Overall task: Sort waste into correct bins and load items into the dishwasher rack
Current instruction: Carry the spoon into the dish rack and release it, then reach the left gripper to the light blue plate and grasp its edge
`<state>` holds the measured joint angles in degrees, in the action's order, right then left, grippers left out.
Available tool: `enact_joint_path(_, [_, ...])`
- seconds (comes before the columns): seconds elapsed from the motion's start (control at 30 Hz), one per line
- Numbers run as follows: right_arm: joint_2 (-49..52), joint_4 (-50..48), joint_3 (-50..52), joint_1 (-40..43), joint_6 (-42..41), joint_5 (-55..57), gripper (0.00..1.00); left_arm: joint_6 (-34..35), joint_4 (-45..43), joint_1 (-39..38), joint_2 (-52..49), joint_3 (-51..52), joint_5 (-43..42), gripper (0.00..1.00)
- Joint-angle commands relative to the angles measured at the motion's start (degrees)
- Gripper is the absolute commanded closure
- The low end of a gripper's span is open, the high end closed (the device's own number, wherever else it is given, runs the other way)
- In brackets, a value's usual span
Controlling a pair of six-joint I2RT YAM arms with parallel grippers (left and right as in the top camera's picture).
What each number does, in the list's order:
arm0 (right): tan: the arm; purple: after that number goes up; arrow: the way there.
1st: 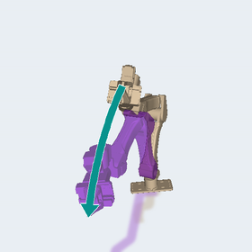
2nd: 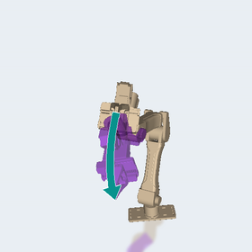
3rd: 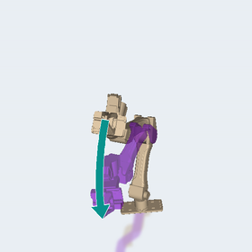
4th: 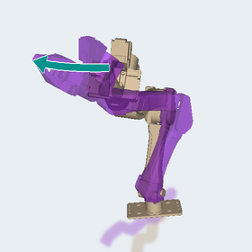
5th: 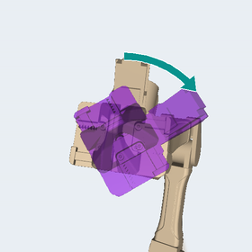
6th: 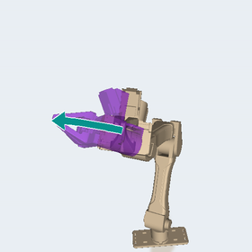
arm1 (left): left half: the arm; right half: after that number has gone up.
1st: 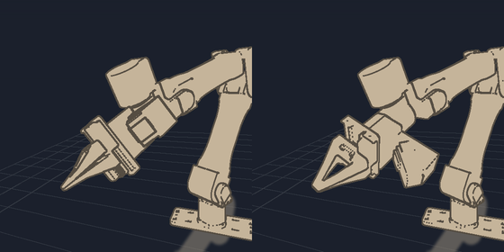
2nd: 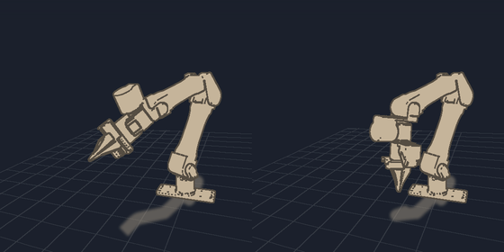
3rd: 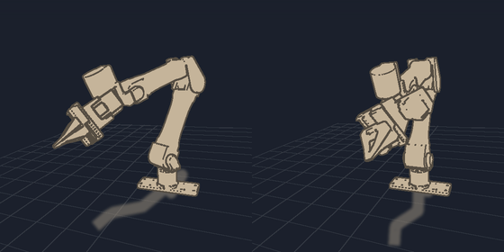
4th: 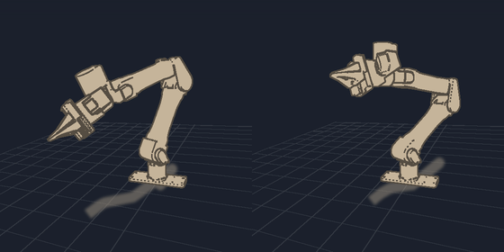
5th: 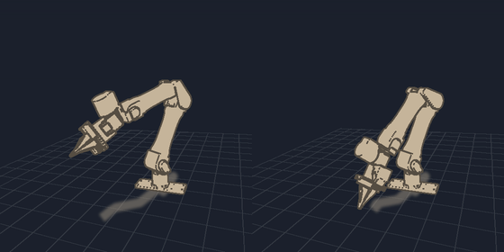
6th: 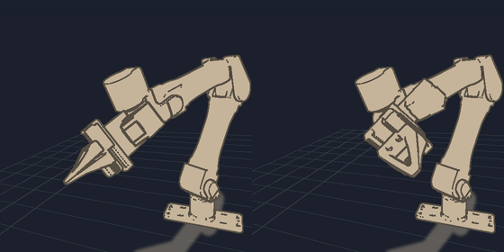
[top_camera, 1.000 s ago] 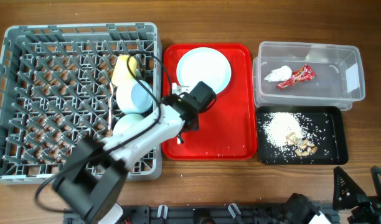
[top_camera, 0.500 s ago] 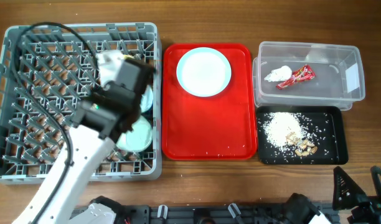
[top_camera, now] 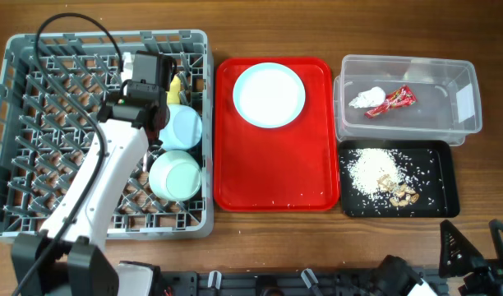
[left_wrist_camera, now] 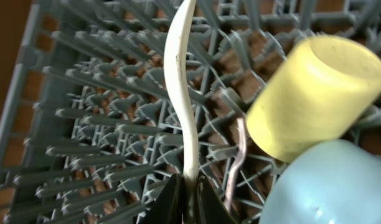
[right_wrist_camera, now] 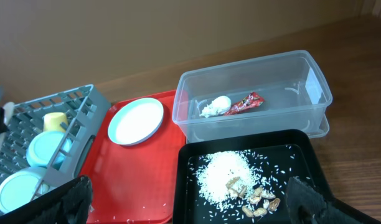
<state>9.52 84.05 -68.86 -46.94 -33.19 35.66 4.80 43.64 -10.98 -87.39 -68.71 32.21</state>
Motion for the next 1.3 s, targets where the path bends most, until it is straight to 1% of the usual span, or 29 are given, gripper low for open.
enact_joint_path(0.0, [-0.70,0.07,-0.02,0.02,-0.42,0.72,0.00,-4.33,0.66,0.28,-2.03,0.35,-5.62,0.88])
enact_joint_path(0.03, [-0.70,0.04,-0.02,0.02,-0.42,0.72,0.00,-4.33,1.07,0.28,-2.21,0.35,-5.62,0.83])
enact_joint_path(0.07, [-0.70,0.07,-0.02,0.02,-0.42,0.72,0.00,-4.35,1.62,0.31,-2.21,0.35,-5.60,0.81])
enact_joint_path(0.13, [-0.70,0.07,-0.02,0.02,-0.42,0.72,0.00,-4.35,3.43,0.31,-2.21,0.35,-5.57,0.60])
enact_joint_path(0.17, [-0.70,0.07,-0.02,0.02,-0.42,0.72,0.00,-4.35,4.37,0.31,-2.19,0.35,-5.53,0.53])
enact_joint_path(0.3, [-0.70,0.07,-0.02,0.02,-0.42,0.72,0.00,-2.82,6.60,0.31,-2.14,0.35,-5.33,0.53])
enact_joint_path(0.43, [-0.70,0.07,-0.02,0.02,-0.42,0.72,0.00,-1.22,6.99,0.31,-1.22,0.35,-4.81,0.54])
enact_joint_path(0.53, [-0.70,0.07,-0.02,0.02,-0.42,0.72,0.01,1.88,6.86,0.26,0.70,0.33,-4.37,0.59])
enact_joint_path(0.57, [-0.70,0.04,-0.02,0.02,-0.42,0.72,0.00,3.23,6.75,0.15,1.75,0.20,-5.90,0.60])
enact_joint_path(0.63, [-0.70,0.04,-0.02,0.02,-0.42,0.72,0.00,3.39,6.51,-0.28,3.65,-0.09,-12.13,0.61])
enact_joint_path(0.7, [-0.70,0.04,-0.02,0.02,-0.44,0.72,0.00,3.37,5.14,-0.94,5.79,-0.09,-24.44,0.62])
enact_joint_path(0.77, [-0.70,0.04,-0.02,0.02,-0.42,0.72,0.00,3.37,2.97,-1.29,7.43,-0.09,-40.72,0.67])
enact_joint_path(0.8, [-0.70,0.04,-0.02,0.02,-0.42,0.72,0.00,3.39,2.01,-1.29,7.63,-0.09,-46.90,0.69])
enact_joint_path(0.83, [-0.70,0.07,-0.02,0.02,-0.42,0.72,0.00,3.41,0.57,-1.29,7.63,-0.09,-54.27,0.73])
enact_joint_path(0.87, [-0.70,0.04,-0.02,0.02,-0.42,0.72,0.00,3.41,-0.90,-1.38,7.41,-0.07,-60.65,0.76])
enact_joint_path(0.9, [-0.70,0.04,-0.02,0.02,-0.42,0.72,0.00,3.41,-1.97,-1.75,7.06,-0.07,-64.30,0.77])
enact_joint_path(0.93, [-0.70,0.07,-0.02,0.02,-0.42,0.72,0.00,3.43,-2.86,-2.34,6.78,-0.07,-66.45,0.78])
enact_joint_path(1.03, [-0.70,0.04,-0.02,0.02,-0.42,0.72,0.00,3.41,-4.63,-5.01,5.55,-0.07,-66.84,0.78])
enact_joint_path(1.07, [-0.70,0.07,-0.02,0.02,-0.42,0.72,0.00,3.41,-5.53,-6.43,4.72,-0.07,-66.88,0.76])
enact_joint_path(1.13, [-0.70,0.07,-0.02,0.02,-0.42,0.72,0.00,3.37,-6.93,-9.01,3.17,-0.07,-66.88,0.64])
enact_joint_path(1.17, [-0.70,0.07,-0.02,0.02,-0.42,0.72,0.00,3.37,-7.63,-10.29,2.40,-0.07,-66.86,0.62])
enact_joint_path(1.2, [-0.70,0.04,-0.02,0.02,-0.42,0.72,0.00,3.37,-8.48,-11.41,1.68,-0.07,-66.86,0.62])
enact_joint_path(1.23, [-0.70,0.04,-0.02,0.02,-0.44,0.72,0.00,3.37,-9.40,-12.15,1.05,-0.07,-66.84,0.63])
enact_joint_path(1.27, [-0.70,0.07,-0.02,0.02,-0.44,0.72,0.00,3.39,-10.88,-12.92,0.17,-0.07,-66.84,0.66])
